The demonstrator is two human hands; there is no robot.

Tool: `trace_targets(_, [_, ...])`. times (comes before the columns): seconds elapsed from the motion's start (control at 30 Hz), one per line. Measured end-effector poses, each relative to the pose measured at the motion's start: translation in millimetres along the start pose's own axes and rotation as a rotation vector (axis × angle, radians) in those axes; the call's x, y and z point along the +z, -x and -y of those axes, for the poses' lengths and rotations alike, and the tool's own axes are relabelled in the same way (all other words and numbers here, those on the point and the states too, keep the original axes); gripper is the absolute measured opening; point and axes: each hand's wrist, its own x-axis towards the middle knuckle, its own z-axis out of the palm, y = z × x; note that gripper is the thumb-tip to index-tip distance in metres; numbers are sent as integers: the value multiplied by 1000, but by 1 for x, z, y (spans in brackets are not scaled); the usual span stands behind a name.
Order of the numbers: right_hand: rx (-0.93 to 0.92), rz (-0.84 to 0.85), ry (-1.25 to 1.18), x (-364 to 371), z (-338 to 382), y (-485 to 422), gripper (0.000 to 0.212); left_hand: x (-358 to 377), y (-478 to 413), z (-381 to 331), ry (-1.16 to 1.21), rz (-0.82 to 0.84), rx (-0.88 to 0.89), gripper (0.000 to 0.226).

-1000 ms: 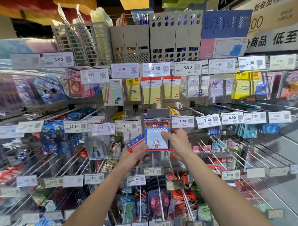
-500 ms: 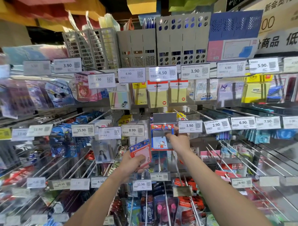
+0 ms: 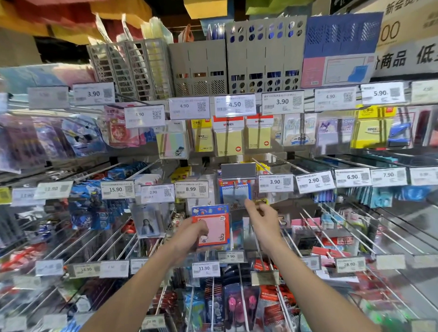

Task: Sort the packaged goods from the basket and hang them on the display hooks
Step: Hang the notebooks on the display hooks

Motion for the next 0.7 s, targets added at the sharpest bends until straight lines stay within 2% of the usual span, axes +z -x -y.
trace_targets(0.07, [-39, 177, -33, 1, 2, 11, 35, 13, -2, -9, -7, 54, 17, 25])
trace_targets(0.13, [-110, 268, -29, 0, 5, 14, 26, 24, -5, -17, 28, 67, 50, 30])
trace_targets(0.23, [-169, 230, 7, -7, 12, 11, 13, 35, -12, -24, 87, 60, 103, 26])
trace_targets(0.4, [-143, 162, 11, -13, 20, 3, 9, 46, -14, -33, 150, 42, 124, 21])
trace_targets(0.57, [-76, 79, 0, -9, 19, -2, 24, 50, -16, -38, 103, 45, 154, 18])
trace_targets(0.7, [-54, 87, 3, -5, 19, -6, 24, 47, -21, -40, 71, 33, 154, 18])
